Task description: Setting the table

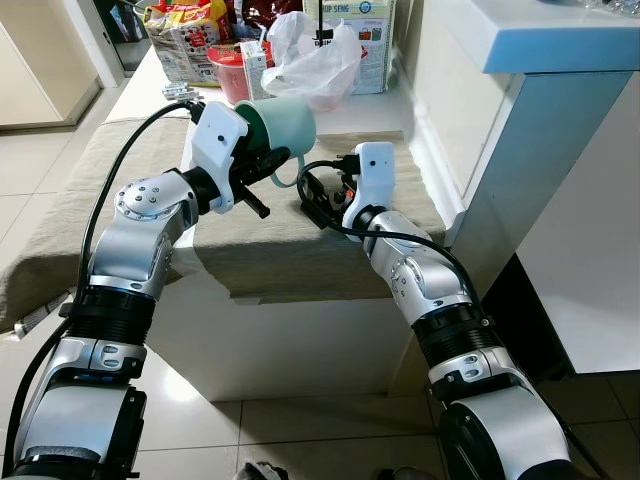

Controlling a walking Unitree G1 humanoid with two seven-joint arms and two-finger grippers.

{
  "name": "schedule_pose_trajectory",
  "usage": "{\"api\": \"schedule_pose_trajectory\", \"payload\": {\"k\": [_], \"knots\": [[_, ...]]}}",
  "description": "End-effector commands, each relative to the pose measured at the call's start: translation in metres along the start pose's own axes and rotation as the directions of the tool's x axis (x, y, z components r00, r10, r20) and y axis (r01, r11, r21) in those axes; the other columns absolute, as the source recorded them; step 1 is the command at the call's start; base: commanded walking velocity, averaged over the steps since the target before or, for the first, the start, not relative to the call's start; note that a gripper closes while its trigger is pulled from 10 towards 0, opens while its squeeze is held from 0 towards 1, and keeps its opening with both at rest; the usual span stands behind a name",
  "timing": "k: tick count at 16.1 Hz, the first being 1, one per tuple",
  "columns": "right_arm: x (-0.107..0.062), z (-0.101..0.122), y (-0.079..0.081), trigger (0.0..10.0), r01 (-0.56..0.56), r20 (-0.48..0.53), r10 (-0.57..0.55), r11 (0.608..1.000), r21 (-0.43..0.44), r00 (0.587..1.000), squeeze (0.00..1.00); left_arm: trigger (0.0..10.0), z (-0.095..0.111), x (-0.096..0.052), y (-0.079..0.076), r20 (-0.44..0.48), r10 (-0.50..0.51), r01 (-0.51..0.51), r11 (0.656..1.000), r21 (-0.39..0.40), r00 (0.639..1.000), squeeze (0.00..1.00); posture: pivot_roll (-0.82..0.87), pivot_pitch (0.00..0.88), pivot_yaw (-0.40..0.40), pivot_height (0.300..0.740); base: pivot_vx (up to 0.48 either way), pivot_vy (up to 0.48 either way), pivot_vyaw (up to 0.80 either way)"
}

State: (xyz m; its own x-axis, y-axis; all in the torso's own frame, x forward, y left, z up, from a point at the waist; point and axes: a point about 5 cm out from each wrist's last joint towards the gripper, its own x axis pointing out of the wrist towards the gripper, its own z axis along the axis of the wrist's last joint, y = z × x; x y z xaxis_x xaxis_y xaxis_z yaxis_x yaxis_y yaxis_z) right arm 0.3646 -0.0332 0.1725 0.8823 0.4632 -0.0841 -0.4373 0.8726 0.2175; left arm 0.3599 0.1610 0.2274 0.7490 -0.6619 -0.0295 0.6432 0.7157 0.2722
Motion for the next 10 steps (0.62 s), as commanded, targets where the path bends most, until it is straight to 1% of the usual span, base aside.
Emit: {"api": "schedule_pose_trajectory", "payload": {"k": [1,2,3,5,7,8,9,10], "knots": [[-0.001,-0.002,0.009,10.0,-0.068,0.008,0.070,0.991,-0.117,0.998,0.00,0.0,0.011,-0.005,0.004,-0.015,-0.021,0.022,0.999,0.046,1.000,0.00,-0.06,0.045,0.071,0.740,0.000,0.000,0.00],[-0.003,-0.003,0.019,10.0,-0.148,0.007,0.155,0.956,-0.252,0.988,0.00,0.0,0.015,-0.005,0.012,-0.020,0.019,-0.018,0.998,0.058,1.000,0.00,-0.06,0.046,0.070,0.740,0.000,0.000,0.00],[-0.004,-0.005,0.021,10.0,-0.153,0.008,0.162,0.949,-0.275,0.987,0.00,0.0,0.015,-0.005,0.015,-0.019,0.039,-0.038,0.998,0.059,0.999,0.00,-0.06,0.048,0.070,0.740,0.000,0.000,0.00],[-0.005,-0.012,0.023,10.0,-0.148,0.004,0.154,0.956,-0.251,0.988,0.00,0.0,0.012,-0.008,0.018,-0.021,0.086,-0.084,0.994,0.062,0.996,0.00,-0.06,0.049,0.072,0.740,0.000,0.000,0.00],[-0.006,-0.016,0.024,10.0,-0.146,-0.005,0.149,0.959,-0.244,0.989,0.00,0.0,0.007,-0.011,0.021,-0.018,0.153,-0.153,0.987,0.044,0.988,0.00,-0.05,0.050,0.072,0.740,0.000,0.000,0.00],[-0.006,-0.018,0.024,10.0,-0.146,-0.006,0.149,0.958,-0.246,0.989,0.00,0.0,0.004,-0.012,0.021,-0.026,0.164,-0.163,0.986,0.042,0.986,0.00,-0.05,0.051,0.071,0.740,0.000,0.000,0.00],[-0.007,-0.018,0.024,10.0,-0.145,-0.002,0.150,0.956,-0.256,0.989,0.00,0.0,0.003,-0.013,0.021,-0.030,0.163,-0.162,0.986,0.041,0.986,0.00,-0.05,0.052,0.071,0.740,0.000,0.000,0.00],[-0.007,-0.015,0.024,10.0,-0.141,0.018,0.156,0.933,-0.330,0.988,0.00,0.0,0.003,-0.013,0.019,-0.034,0.154,-0.152,0.987,0.044,0.988,0.00,-0.05,0.052,0.071,0.740,0.000,0.000,0.00]]}}
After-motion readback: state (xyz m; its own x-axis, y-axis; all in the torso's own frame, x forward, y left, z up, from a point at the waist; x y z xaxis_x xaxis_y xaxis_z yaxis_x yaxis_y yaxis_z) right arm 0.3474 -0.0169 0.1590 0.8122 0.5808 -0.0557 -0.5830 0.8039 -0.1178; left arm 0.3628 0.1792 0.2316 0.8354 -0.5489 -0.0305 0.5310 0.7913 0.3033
